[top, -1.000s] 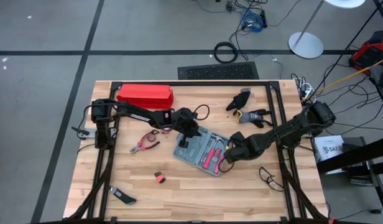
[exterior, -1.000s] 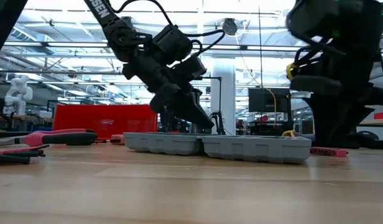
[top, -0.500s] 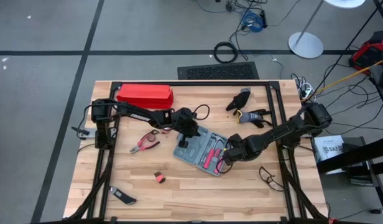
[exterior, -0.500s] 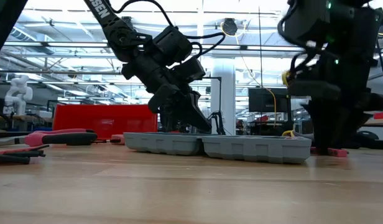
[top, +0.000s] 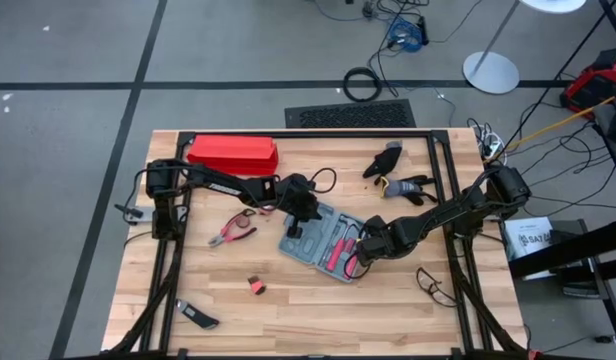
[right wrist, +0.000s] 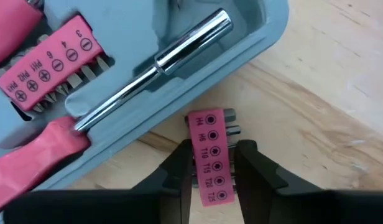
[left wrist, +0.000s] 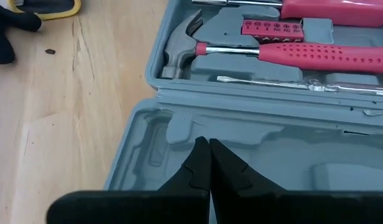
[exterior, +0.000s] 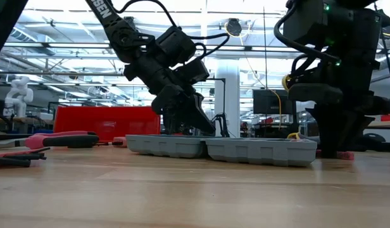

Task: Prefit tool cases
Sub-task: Put the orange screwdriver bit set into the gray pre-fit tool case

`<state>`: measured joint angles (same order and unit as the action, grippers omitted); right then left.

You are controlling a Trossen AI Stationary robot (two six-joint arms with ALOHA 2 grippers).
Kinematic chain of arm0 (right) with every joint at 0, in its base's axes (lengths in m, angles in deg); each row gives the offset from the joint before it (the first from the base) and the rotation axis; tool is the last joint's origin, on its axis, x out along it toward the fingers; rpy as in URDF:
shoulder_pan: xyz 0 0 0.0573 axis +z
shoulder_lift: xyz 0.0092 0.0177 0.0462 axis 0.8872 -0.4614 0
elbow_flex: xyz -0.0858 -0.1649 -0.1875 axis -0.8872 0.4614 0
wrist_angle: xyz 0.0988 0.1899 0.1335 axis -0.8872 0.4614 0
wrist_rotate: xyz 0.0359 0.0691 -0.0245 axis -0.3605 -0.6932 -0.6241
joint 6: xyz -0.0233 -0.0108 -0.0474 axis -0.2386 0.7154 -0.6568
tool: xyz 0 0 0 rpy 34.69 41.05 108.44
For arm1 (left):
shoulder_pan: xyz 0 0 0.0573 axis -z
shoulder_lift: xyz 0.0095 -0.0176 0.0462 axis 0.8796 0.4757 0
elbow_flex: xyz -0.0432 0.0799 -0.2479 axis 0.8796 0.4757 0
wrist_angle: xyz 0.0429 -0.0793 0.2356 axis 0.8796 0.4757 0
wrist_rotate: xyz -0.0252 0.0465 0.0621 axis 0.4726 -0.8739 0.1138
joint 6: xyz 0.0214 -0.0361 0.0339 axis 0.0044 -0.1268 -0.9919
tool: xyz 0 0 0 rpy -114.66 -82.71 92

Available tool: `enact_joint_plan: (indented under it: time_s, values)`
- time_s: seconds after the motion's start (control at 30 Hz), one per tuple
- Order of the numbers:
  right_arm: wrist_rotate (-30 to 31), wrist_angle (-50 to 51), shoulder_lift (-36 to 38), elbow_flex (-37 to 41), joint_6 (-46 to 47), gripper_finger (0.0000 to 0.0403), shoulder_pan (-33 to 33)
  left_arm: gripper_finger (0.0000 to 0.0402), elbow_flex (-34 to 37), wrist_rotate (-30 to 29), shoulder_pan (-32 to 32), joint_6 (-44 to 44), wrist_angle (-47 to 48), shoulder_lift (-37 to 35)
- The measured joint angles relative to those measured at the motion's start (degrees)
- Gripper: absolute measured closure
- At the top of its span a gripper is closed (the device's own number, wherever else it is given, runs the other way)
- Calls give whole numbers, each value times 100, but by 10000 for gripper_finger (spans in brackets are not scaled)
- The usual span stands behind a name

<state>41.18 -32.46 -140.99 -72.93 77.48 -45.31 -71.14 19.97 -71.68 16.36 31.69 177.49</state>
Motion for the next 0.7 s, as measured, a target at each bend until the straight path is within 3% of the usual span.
enact_joint_plan:
  time_s: [0.17, 0.37, 0.47, 0.6, 0.7]
  values:
    - [68, 47, 333, 44, 32, 322, 0, 402, -2, -92, 17, 148, -47, 0]
    - [282, 665, 898, -119, 458, 322, -1, 402, -2, -1806, 28, 1203, -484, 0]
    - [259, 1033, 923, -150, 576, 322, 38, 402, -6, -2162, 37, 1327, -450, -9]
    - [202, 1146, 943, -227, 823, 322, 154, 402, -4, -1495, 69, 475, 265, -344]
    - [165, 1158, 948, -221, 961, 322, 288, 402, -11, 89, 98, -501, 729, -568]
